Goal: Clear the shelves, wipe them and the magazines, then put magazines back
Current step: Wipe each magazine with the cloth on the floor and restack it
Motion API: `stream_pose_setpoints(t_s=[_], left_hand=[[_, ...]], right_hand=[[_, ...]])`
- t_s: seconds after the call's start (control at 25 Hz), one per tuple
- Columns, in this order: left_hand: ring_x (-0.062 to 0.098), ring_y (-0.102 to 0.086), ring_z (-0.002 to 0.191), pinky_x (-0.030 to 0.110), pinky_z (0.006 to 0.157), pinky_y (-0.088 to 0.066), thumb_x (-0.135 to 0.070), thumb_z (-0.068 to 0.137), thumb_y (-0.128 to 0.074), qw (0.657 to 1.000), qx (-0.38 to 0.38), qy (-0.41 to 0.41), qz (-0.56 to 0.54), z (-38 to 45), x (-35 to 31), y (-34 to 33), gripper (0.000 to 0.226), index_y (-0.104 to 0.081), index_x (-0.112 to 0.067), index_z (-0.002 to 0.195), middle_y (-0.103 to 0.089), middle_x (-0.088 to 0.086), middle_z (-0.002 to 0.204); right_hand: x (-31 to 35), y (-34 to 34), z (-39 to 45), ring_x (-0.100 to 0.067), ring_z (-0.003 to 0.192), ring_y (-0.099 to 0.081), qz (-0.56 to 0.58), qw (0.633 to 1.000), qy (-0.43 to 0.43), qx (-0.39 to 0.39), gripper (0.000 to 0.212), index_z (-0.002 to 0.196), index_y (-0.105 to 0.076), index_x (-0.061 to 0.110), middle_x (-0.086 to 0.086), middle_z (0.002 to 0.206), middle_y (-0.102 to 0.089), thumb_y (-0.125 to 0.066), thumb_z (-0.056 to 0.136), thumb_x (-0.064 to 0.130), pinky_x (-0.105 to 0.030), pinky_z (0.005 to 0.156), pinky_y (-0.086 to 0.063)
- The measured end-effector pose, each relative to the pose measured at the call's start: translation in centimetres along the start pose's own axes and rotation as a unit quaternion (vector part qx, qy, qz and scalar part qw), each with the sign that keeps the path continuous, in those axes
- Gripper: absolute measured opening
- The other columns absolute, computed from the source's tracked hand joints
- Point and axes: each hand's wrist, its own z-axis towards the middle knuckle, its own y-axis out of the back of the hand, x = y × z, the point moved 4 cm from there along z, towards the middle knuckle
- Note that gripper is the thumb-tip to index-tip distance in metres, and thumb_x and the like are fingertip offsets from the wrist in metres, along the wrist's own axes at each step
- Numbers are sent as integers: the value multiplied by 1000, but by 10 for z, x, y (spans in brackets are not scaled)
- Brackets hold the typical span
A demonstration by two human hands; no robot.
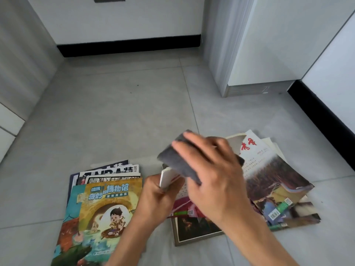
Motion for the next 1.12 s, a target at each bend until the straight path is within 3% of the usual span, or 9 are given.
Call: stream_pose_setpoints(t_s=[0.12,0.32,0.52,0.68,0.8,0.84,0.88,1.04,1.12], left_hand=[[23,-71,77,40,63,-59,-16,85,-69,995,-32,53,-82,-2,5,12,13,-77,-24,80,-75,3,81],[13,-71,96,27,68,-60,-21,79,-69,986,-23,134,-96,-9,15,21,17,-78,-32,87,-77,-8,98],[23,-73,88,32,68,-60,-13,83,-70,988,-9,111,-104,-7,12,21,15,-79,-25,84,-77,4,91],[15,-72,93,28,69,-60,-16,77,-67,978,-26,152,-141,-12,15,32,22,-79,-31,87,-77,-3,99],[16,-72,92,28,65,-59,-15,71,-69,956,-105,183,-205,-16,30,37,24,-72,-20,94,-77,-1,97],[17,-72,92,29,66,-59,-16,70,-70,948,-122,194,-219,-16,33,35,26,-70,-18,96,-76,-1,97],[18,-71,93,31,67,-58,-17,69,-71,946,-124,201,-220,-17,36,32,28,-69,-17,97,-76,0,97],[27,-70,100,37,77,-59,-14,67,-85,938,-30,256,-234,-17,33,37,37,-72,-14,101,-76,7,102],[30,-71,93,33,76,-59,-25,52,-94,924,96,257,-264,-12,27,58,51,-76,-7,97,-75,15,100]], right_hand=[[-14,-11,-3,-28,107,-53,-41,998,25,51,54,128,-62,22,1,132,-62,-59,77,6,-41,88,-50],[-83,-2,-5,-31,106,-53,-86,984,-149,35,70,128,-62,16,-3,125,-65,-73,63,-8,-50,87,-54],[-18,-23,-11,-29,108,-54,-10,998,30,52,58,129,-63,19,-1,131,-63,-62,74,0,-40,90,-48],[-98,-13,-15,-22,105,-55,-34,986,-161,11,59,125,-64,20,-1,122,-67,-64,71,-3,-48,90,-53],[-121,-12,-28,-14,95,-68,296,880,-371,12,44,115,-67,27,6,103,-74,-66,80,0,-33,75,-57],[-112,-19,-31,-12,95,-70,403,821,-404,37,42,115,-65,31,8,103,-75,-66,86,1,-27,72,-57],[-103,-24,-34,-9,97,-70,434,802,-404,75,41,116,-63,36,10,106,-74,-66,89,5,-24,72,-57],[-106,-19,-26,-8,98,-70,389,842,-364,83,47,106,-67,44,13,104,-74,-74,84,2,-27,78,-57],[-114,-5,-16,-9,98,-70,364,868,-319,111,50,107,-69,41,12,103,-74,-74,83,-3,-24,79,-55]])
